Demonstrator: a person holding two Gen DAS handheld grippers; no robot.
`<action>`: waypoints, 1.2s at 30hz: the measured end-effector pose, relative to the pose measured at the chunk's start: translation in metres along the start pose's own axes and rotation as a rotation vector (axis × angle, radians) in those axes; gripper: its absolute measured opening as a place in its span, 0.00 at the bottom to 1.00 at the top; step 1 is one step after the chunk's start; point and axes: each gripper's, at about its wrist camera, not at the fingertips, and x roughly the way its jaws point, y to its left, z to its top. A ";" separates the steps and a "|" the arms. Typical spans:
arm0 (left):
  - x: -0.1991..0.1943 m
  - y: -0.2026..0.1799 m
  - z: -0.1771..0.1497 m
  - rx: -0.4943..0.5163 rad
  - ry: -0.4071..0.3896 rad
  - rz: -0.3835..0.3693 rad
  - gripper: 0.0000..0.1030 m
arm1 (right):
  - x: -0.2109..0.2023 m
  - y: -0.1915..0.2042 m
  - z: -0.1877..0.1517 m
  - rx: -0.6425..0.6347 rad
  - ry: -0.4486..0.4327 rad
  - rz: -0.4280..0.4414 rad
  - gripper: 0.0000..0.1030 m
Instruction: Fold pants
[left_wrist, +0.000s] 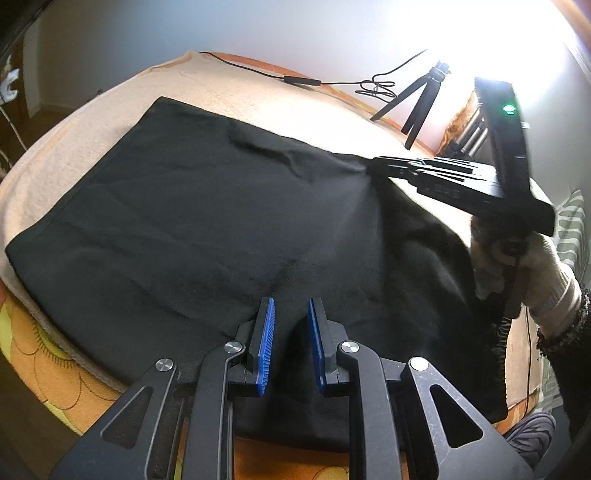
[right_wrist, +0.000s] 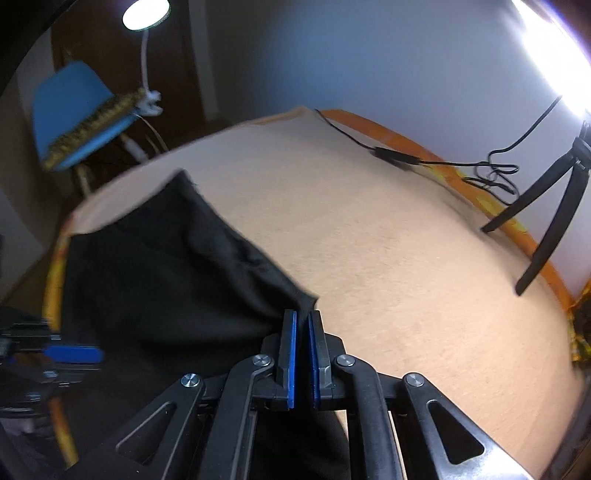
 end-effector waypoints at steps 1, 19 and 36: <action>0.000 0.000 0.000 -0.002 0.001 0.000 0.16 | 0.003 -0.003 0.000 0.000 0.010 -0.027 0.02; -0.029 -0.022 -0.004 0.108 -0.073 -0.008 0.16 | -0.130 -0.060 -0.061 0.295 -0.115 0.037 0.31; -0.043 -0.144 -0.082 0.546 -0.041 -0.218 0.36 | -0.191 -0.088 -0.186 0.538 -0.068 0.036 0.36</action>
